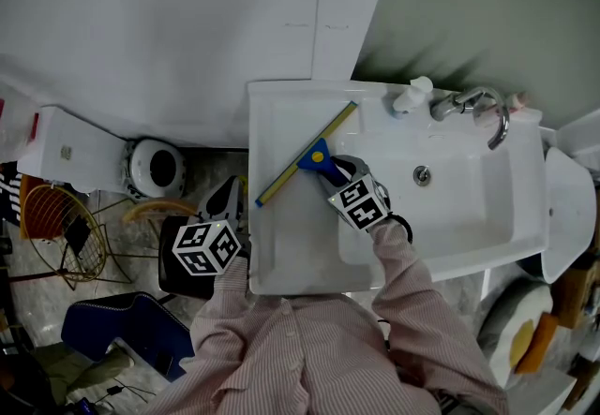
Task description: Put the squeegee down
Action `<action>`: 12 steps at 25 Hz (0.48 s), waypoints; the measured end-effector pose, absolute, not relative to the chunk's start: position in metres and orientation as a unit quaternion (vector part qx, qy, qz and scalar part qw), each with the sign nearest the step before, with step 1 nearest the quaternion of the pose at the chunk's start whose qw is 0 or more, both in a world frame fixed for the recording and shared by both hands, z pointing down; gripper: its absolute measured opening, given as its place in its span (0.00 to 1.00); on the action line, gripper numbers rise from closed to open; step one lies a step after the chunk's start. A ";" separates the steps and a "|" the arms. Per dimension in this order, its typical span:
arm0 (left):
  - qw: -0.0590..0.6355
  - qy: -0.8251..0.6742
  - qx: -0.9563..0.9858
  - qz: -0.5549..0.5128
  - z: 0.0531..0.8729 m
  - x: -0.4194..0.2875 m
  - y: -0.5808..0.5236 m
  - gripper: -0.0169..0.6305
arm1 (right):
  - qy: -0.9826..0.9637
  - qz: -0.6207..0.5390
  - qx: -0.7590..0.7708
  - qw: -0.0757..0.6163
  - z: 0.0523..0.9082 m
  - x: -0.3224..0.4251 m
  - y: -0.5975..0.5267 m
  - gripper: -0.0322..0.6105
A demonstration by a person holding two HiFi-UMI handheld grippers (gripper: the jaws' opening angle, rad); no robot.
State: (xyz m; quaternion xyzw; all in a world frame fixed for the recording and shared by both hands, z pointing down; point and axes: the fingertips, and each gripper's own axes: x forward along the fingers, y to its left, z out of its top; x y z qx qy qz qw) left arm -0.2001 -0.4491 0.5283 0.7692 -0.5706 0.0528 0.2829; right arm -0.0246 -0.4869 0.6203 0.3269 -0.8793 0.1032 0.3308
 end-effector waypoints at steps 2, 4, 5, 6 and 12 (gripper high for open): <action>0.283 -0.571 0.769 0.053 0.528 -0.199 -0.447 0.02 | -0.879 0.102 0.327 0.330 0.620 -0.024 -0.486 0.29; 0.282 -0.571 0.769 0.053 0.528 -0.198 -0.446 0.02 | -0.880 0.100 0.326 0.331 0.620 -0.023 -0.484 0.30; 0.281 -0.571 0.769 0.053 0.527 -0.198 -0.445 0.02 | -0.880 0.099 0.325 0.332 0.620 -0.022 -0.482 0.30; 0.281 -0.571 0.769 0.053 0.526 -0.198 -0.444 0.02 | -0.880 0.097 0.324 0.333 0.620 -0.022 -0.481 0.31; 0.275 -0.571 0.772 0.051 0.522 -0.195 -0.440 0.02 | -0.886 0.099 0.332 0.307 0.606 -0.019 -0.470 0.33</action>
